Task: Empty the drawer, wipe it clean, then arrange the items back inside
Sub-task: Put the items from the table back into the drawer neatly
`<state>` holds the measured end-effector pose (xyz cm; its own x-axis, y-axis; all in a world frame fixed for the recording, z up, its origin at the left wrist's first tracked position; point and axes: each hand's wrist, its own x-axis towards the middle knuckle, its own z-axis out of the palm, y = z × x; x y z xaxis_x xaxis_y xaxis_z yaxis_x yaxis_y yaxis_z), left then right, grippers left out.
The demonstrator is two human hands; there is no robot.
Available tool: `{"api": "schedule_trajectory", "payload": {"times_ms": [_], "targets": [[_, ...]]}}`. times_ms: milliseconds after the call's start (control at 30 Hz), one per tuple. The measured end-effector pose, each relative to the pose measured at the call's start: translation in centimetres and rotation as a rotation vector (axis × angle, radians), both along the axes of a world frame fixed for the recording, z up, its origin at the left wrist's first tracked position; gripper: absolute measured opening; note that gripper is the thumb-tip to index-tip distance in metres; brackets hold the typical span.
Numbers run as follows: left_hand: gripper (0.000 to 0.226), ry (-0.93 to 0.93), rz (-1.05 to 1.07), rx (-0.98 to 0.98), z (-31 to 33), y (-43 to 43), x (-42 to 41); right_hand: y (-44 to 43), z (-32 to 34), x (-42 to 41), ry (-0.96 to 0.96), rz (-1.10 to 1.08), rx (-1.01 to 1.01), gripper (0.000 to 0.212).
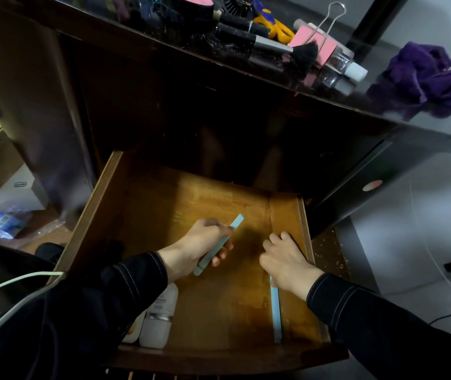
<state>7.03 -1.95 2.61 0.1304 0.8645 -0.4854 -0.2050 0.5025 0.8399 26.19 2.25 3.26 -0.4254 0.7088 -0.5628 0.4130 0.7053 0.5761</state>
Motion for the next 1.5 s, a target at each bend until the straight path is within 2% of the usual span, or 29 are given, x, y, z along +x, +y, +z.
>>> {"api": "schedule_trajectory", "payload": {"times_ms": [267,333,367,433,500,533,600,667,767,833,900,1000,1067,1200,1333,1400,1500], "targets": [[0.024,-0.008,0.012,0.007,0.5,-0.1,-0.2,-0.5,0.2,-0.2,-0.014,0.013,0.000,0.032],[0.026,-0.034,0.005,0.008,0.6,-0.2,-0.2,-0.5,0.5,0.1,0.068,-0.016,-0.021,0.038],[0.026,-0.045,-0.001,0.005,0.6,-0.3,-0.3,-0.3,0.8,0.2,0.170,-0.060,-0.052,0.041],[0.028,-0.045,-0.018,0.002,0.5,-0.2,-0.3,0.3,1.7,0.7,0.500,-0.216,-0.104,0.044],[0.029,-0.012,-0.039,0.016,0.5,-0.2,-0.2,0.7,2.8,1.1,0.840,-0.336,-0.050,0.047],[0.029,0.006,-0.051,0.027,0.6,-0.2,-0.1,0.9,3.1,1.2,0.955,-0.357,-0.030,0.052],[0.029,0.029,-0.081,0.041,0.7,-0.2,0.0,0.8,3.6,1.1,1.070,-0.335,-0.106,0.062],[0.030,0.039,-0.127,0.048,0.9,-0.3,0.0,0.4,3.7,0.6,1.055,-0.265,-0.185,0.051],[0.032,0.063,-0.105,0.047,1.0,0.0,-0.1,0.0,3.4,0.7,1.038,-0.207,-0.088,0.028],[0.026,0.035,0.020,0.059,0.9,0.3,-0.3,-0.2,3.3,1.1,1.094,-0.258,-0.041,0.024],[0.027,-0.085,0.151,0.053,0.9,0.6,-0.6,-0.5,3.0,1.5,1.187,-0.338,-0.018,0.023],[0.030,-0.211,0.208,0.045,0.7,0.8,-0.7,-1.3,2.4,1.3,1.274,-0.427,-0.015,0.023],[0.023,-0.163,0.136,0.071,0.4,0.6,-0.5,-2.0,2.0,0.7,1.268,-0.442,-0.006,0.024],[0.022,-0.129,0.066,0.090,0.0,0.3,0.0,-2.8,1.7,-0.2,1.253,-0.457,-0.078,0.026],[0.016,0.118,-0.008,0.174,-0.3,0.2,0.3,-1.7,3.1,0.0,1.388,-0.561,-0.133,0.019],[0.014,0.205,-0.108,0.205,-0.4,-0.1,0.7,-1.0,3.8,-0.1,1.473,-0.605,-0.145,0.025],[0.014,0.278,-0.248,0.242,-0.6,-0.5,1.3,-0.6,4.0,-1.0,1.448,-0.581,-0.233,0.030]]}}
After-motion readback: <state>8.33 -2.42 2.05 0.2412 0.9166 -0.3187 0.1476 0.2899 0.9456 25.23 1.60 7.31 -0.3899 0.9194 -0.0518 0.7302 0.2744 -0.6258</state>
